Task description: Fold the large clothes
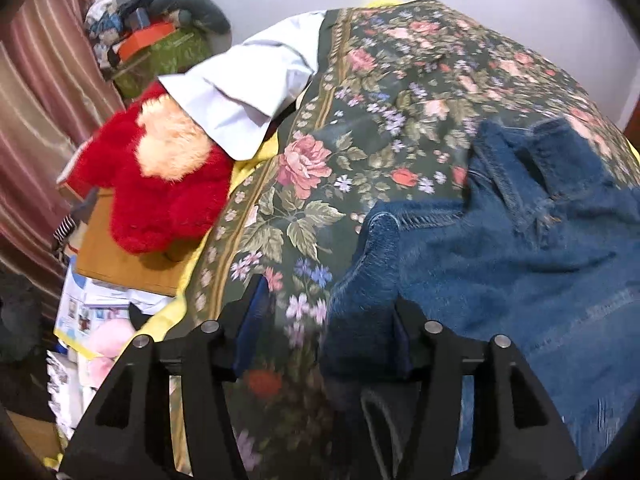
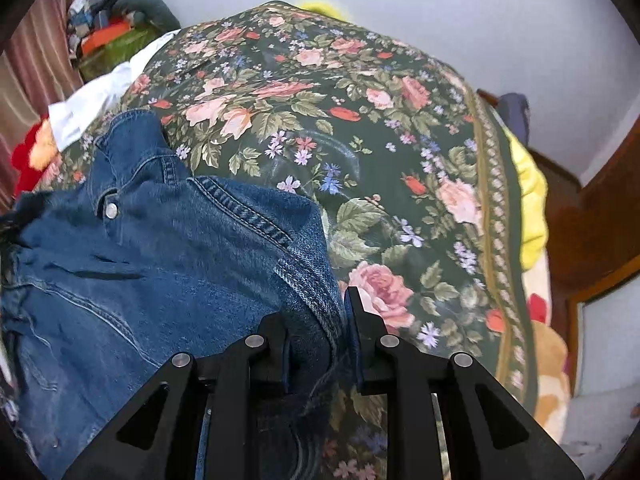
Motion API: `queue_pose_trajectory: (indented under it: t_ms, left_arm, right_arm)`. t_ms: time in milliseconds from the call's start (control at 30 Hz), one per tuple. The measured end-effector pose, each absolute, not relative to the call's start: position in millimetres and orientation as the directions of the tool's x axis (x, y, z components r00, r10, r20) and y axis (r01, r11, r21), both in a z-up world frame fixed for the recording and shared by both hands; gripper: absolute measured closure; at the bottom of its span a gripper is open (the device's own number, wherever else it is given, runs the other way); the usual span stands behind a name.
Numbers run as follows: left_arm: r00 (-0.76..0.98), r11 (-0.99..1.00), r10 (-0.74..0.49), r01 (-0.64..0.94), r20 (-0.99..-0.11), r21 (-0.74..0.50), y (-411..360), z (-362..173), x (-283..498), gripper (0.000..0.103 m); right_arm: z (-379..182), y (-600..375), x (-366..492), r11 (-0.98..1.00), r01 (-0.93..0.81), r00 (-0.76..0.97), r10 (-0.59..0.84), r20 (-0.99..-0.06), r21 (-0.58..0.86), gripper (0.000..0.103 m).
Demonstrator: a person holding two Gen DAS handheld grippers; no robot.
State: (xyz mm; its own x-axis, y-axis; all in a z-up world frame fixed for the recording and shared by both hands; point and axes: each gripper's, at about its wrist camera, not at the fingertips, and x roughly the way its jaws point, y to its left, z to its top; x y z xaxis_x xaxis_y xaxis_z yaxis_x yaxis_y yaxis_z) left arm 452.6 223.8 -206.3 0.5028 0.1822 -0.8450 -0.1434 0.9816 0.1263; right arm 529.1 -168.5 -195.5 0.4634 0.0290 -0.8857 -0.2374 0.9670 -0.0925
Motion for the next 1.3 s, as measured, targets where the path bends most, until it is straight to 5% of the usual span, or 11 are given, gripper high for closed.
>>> queue_pose_trajectory:
  t_ms: [300,467,800,1000,1300]
  left_arm:
    - [0.586,0.983,0.179,-0.086,-0.791,0.160,197.2,-144.7,394.1,0.046]
    - [0.624,0.987,0.158,-0.094,-0.765,0.127,193.6,-118.8,367.9,0.041]
    - [0.691,0.991,0.129,-0.109,-0.712,0.074,176.3,-92.3,319.8,0.040]
    - [0.723,0.994,0.105,-0.100,-0.683,0.046,162.6,-79.8,282.0,0.039]
    - [0.729,0.995,0.072,-0.097,-0.680,0.001,158.3,-89.3,235.6,0.016]
  right_arm:
    - [-203.1,-149.7,534.5,0.947,-0.172,0.504,-0.151,-0.851,-0.270,0.084]
    - [-194.9,-158.8,530.4,0.946,-0.082,0.543,-0.222,-0.810,-0.315,0.041]
    - [-111.6,-175.9,439.4,0.957,-0.168,0.673,-0.063,-0.737,-0.235,0.034]
    - [-45.1,-187.8,363.7,0.971,-0.197,0.765,0.065,-0.641,-0.137,0.010]
    - [-24.5,-196.7,293.8,0.964,-0.258,0.676,0.231,-0.699,0.068,0.000]
